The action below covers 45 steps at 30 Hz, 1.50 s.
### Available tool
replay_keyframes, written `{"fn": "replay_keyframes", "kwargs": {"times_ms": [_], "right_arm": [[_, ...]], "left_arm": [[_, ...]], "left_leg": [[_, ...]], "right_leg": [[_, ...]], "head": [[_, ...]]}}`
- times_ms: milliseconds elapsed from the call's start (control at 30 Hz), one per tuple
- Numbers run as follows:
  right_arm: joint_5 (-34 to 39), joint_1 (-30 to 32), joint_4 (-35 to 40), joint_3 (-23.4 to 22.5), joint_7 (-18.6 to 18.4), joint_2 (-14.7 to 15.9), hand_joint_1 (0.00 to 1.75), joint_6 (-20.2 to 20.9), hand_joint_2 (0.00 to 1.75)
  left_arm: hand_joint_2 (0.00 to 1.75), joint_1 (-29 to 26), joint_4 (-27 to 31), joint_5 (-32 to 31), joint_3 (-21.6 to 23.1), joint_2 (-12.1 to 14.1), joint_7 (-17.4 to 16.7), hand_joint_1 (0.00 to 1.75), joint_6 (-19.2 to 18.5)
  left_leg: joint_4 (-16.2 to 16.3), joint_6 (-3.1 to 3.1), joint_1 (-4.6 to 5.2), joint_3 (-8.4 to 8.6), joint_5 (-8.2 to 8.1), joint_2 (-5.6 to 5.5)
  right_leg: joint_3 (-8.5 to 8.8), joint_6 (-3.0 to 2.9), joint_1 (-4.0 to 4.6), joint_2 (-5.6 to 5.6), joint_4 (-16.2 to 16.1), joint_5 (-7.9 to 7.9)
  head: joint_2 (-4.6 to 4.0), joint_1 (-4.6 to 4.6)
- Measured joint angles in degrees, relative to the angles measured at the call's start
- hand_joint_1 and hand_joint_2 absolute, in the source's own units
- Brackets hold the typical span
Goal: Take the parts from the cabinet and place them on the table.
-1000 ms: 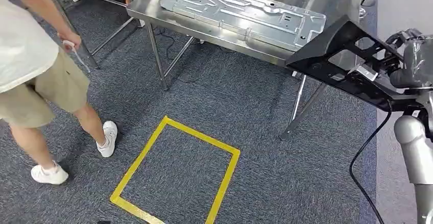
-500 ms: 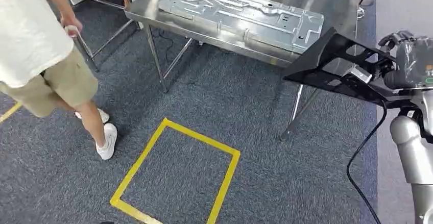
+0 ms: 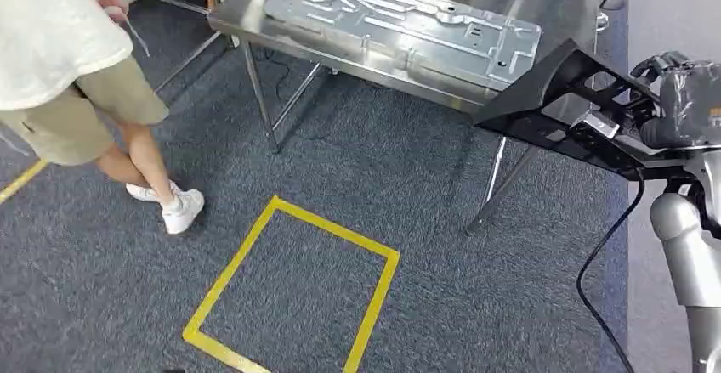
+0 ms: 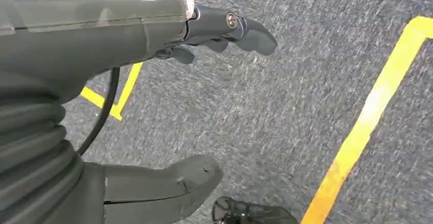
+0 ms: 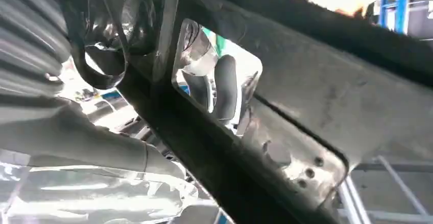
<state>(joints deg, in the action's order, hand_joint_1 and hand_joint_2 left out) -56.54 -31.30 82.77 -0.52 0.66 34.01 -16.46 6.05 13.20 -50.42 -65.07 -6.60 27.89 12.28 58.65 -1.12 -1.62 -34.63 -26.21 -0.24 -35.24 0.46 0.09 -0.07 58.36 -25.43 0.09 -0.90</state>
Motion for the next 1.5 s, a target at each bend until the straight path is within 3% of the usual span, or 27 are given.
{"fn": "replay_keyframes", "kwargs": {"times_ms": [33,67,100,200,233,267,300,367,433,533,600,700,733,767,833,900,933,1033,1100,1133,1233,1267,1300,1333,1400,1433,1500], "right_arm": [[-0.1,0.1,0.0,0.0,0.0,0.0,1.75,0.0,1.75],[-0.1,0.1,0.1,0.0,0.0,0.1,1.75,0.0,1.75],[-0.1,-0.1,0.1,0.1,0.0,0.1,1.75,0.0,1.75],[-0.2,0.1,0.0,0.2,0.0,0.0,1.75,0.0,1.75],[-0.2,0.1,0.0,0.3,0.0,-0.1,1.75,0.0,1.75],[-0.3,0.1,0.0,0.4,0.0,-0.2,1.75,0.1,1.75],[-0.3,0.2,0.0,0.5,0.0,-0.2,1.75,0.1,1.75],[-0.4,0.2,0.0,0.5,0.0,-0.3,1.75,0.2,1.75],[-0.4,-0.1,0.0,0.5,0.0,-0.3,1.75,0.2,1.75],[-0.4,-0.1,-0.1,0.7,0.0,-0.3,1.75,0.5,1.75],[-0.4,-0.2,-0.1,0.7,0.0,-0.3,1.75,0.7,1.75],[-0.4,-0.7,-0.2,0.8,0.0,-0.3,1.75,0.7,1.75],[-0.4,-0.6,-0.4,0.9,0.0,-0.4,1.75,0.9,1.75],[-0.4,-0.6,-0.6,1.1,0.0,-0.5,1.75,1.0,1.75],[-0.4,-0.6,-0.9,1.4,0.0,-0.5,1.75,1.0,1.75],[-0.6,-0.8,-0.9,1.4,0.0,-0.5,1.75,1.0,1.75],[-0.7,-1.0,-1.0,1.6,0.0,-0.6,1.75,1.0,1.75],[-1.4,-1.6,-1.1,1.9,0.2,-0.7,1.75,1.0,1.75],[-1.7,-1.6,-1.2,2.1,0.2,-0.7,1.75,1.0,1.75],[-1.7,-1.7,-1.3,2.3,0.2,-0.9,1.75,1.0,1.75],[-1.8,-2.1,-1.7,2.6,0.2,-1.5,1.75,1.0,1.75],[-1.9,-2.1,-1.9,2.7,0.2,-1.6,1.75,1.1,1.75],[-1.9,-2.0,-2.1,2.8,0.2,-1.8,1.75,1.1,1.75],[-2.0,-2.1,-2.3,2.9,0.2,-2.0,1.75,1.1,1.75],[-2.3,-2.1,-2.4,3.0,0.2,-2.1,1.75,1.2,1.75],[-2.6,-2.2,-2.6,3.1,0.2,-2.2,1.75,1.3,1.75],[-3.3,-3.1,-3.0,3.6,0.3,-2.5,1.75,1.7,1.75]], "left_arm": [[1.75,0.0,0.0,0.0,0.0,0.0,0.0,0.0,0.0],[1.75,0.0,0.0,0.0,0.0,0.0,0.0,0.0,0.0],[1.75,0.1,0.0,0.0,0.0,0.0,0.0,0.0,0.0],[1.75,0.0,0.0,0.0,0.0,0.0,-0.1,0.0,0.0],[1.75,-0.1,0.0,0.0,0.0,0.0,-0.2,0.0,0.0],[1.75,-0.2,0.0,0.0,0.0,0.1,-0.3,0.0,0.0],[1.75,-0.2,0.0,0.1,0.0,0.1,-0.3,0.0,0.0],[1.75,-0.2,0.0,0.0,0.0,0.1,-0.3,0.0,0.0],[1.75,-0.1,0.0,0.0,0.0,0.0,-0.5,0.0,0.0],[1.75,-0.2,0.0,0.0,0.0,0.0,-0.6,0.0,0.0],[1.75,-0.2,0.0,-0.1,0.0,0.0,-0.6,0.0,0.0],[1.75,-0.2,0.0,-0.2,0.0,0.1,-0.6,0.0,0.1],[1.75,-0.2,0.0,-0.3,0.0,0.1,-0.6,0.0,0.1],[1.75,-0.2,0.0,-0.3,0.0,0.1,-0.6,0.0,0.1],[1.75,-0.2,0.0,-0.3,0.0,0.1,-0.6,0.0,0.1],[1.75,-0.2,0.0,-0.4,0.0,0.0,-0.6,0.0,0.1],[1.75,-0.2,0.0,-0.5,0.0,-0.1,-0.6,0.0,0.1],[1.75,-0.1,0.0,-0.5,0.0,-0.1,-0.8,0.0,0.1],[1.75,-0.1,0.0,-0.6,0.0,-0.1,-0.8,0.0,0.1],[1.75,0.0,0.0,-0.7,0.0,0.0,-0.8,0.0,0.1],[1.75,0.0,0.0,-0.7,0.0,0.0,-0.9,0.0,0.1],[1.75,-0.1,0.0,-0.7,0.0,0.1,-1.0,0.0,0.2],[1.75,-0.2,0.0,-0.7,0.0,0.1,-1.0,0.0,0.2],[1.75,-0.3,0.0,-0.7,0.0,0.2,-1.0,0.0,0.2],[1.75,-0.3,0.0,-0.8,0.0,0.2,-1.1,0.0,0.2],[1.75,-0.3,0.0,-0.8,0.0,0.4,-1.2,0.0,0.2],[1.75,-0.2,0.0,-0.9,0.0,0.3,-1.2,0.0,0.2]], "left_leg": [[-0.6,0.48,-0.02,0.31,0.2,0.05],[-0.2,0.83,0.21,0.09,-0.26,0.12],[1.1,0.79,0.27,-0.23,-1.26,0.09],[13.5,0.65,0.32,-6.12,-7.12,0.06],[16.7,0.7,0.42,-7.87,-7.87,0.06],[17.0,0.69,0.44,-8.24,-6.93,0.06],[14.8,0.68,0.43,-7.35,-5.11,0.07],[5.0,0.58,0.41,-2.63,0.25,0.09],[0.7,0.33,0.46,-0.52,-0.1,-0.01],[1.2,-0.57,0.92,-0.82,-0.28,-0.15],[0.6,-1.18,0.38,-0.42,0.03,-0.15],[0.4,-1.58,0.33,-0.19,-0.11,-0.12],[0.4,-1.64,0.35,-0.11,-0.26,-0.12],[0.4,-1.63,0.36,0.02,-0.4,-0.12],[0.5,-1.59,0.41,0.59,-0.77,-0.18],[0.3,-1.43,0.49,1.59,-1.33,-0.28],[0.0,-1.32,0.35,1.67,-1.36,-0.22],[-0.4,-0.35,0.28,1.61,-1.54,-0.14],[-1.1,0.38,0.66,2.39,-1.85,-0.09],[0.6,0.44,0.61,2.06,-2.65,-0.08],[13.5,0.64,0.57,-5.09,-7.96,-0.06],[17.2,0.74,0.63,-7.5,-8.62,-0.08],[17.8,0.8,0.64,-8.5,-7.6,-0.07],[15.4,0.77,0.63,-7.93,-5.17,-0.07],[5.3,0.44,0.63,-3.76,1.2,-0.05],[1.8,0.02,0.68,-2.42,2.02,-0.07],[1.2,-0.47,0.9,-1.82,0.89,-0.18]], "right_leg": [[0.16,-0.33,0.09,0.03,-0.5,0.18],[0.98,-0.83,-0.75,-0.06,-1.9,0.8],[1.39,-1.04,-0.55,-0.21,-2.2,0.82],[1.64,-1.58,-0.19,-0.29,-2.2,0.62],[1.6,-1.69,-0.06,-0.24,-2.0,0.54],[1.61,-1.79,0.02,-0.15,-1.8,0.37],[1.68,-1.74,0.01,-0.08,-1.6,0.14],[1.92,-1.28,-0.14,0.06,-0.8,-0.61],[1.28,-0.52,0.39,0.25,0.5,-1.35],[1.28,-0.16,0.08,0.22,0.3,-1.39],[1.22,0.4,-0.13,0.17,1.0,-2.14],[-4.36,1.44,-0.67,0.12,11.8,-7.38],[-6.76,1.61,-0.85,0.11,15.8,-8.4],[-7.99,1.63,-0.94,0.1,17.3,-7.95],[-6.56,1.27,-0.89,0.1,12.8,-3.61],[-1.87,0.17,-0.39,0.11,2.3,2.26],[-1.06,-0.22,-0.1,0.02,1.2,1.09],[-0.59,-1.1,0.59,0.0,-0.2,0.56],[0.88,-1.52,-0.04,-0.03,-2.0,0.88],[1.81,-1.51,-0.22,-0.22,-2.8,0.89],[2.67,-2.1,-0.03,-0.32,-2.8,0.11],[2.85,-2.15,0.1,-0.29,-2.6,-0.26],[3.07,-2.12,0.15,-0.21,-2.3,-0.68],[3.37,-2.02,0.15,-0.12,-2.0,-1.19],[4.21,-1.62,0.13,-0.02,-1.2,-2.45],[4.35,-1.34,0.11,-0.03,-0.9,-3.09],[3.71,-0.74,0.49,0.31,-0.2,-3.45]], "head": [[0.0,0.02],[-0.02,0.15],[0.0,0.07],[0.0,0.11],[0.0,0.13],[-0.02,0.11],[-0.02,0.13],[-0.02,0.13],[-0.02,0.11],[-0.02,0.07],[-0.02,0.05],[-0.02,0.09],[-0.02,0.06],[0.0,0.07],[-0.02,0.07],[-0.02,0.07],[-0.02,0.09],[-0.02,0.02],[0.0,0.07],[0.0,0.04],[-0.02,0.15],[-0.02,0.15],[0.0,0.15],[0.0,0.15],[-0.02,0.15],[-0.02,0.13],[-0.02,0.09]]}}
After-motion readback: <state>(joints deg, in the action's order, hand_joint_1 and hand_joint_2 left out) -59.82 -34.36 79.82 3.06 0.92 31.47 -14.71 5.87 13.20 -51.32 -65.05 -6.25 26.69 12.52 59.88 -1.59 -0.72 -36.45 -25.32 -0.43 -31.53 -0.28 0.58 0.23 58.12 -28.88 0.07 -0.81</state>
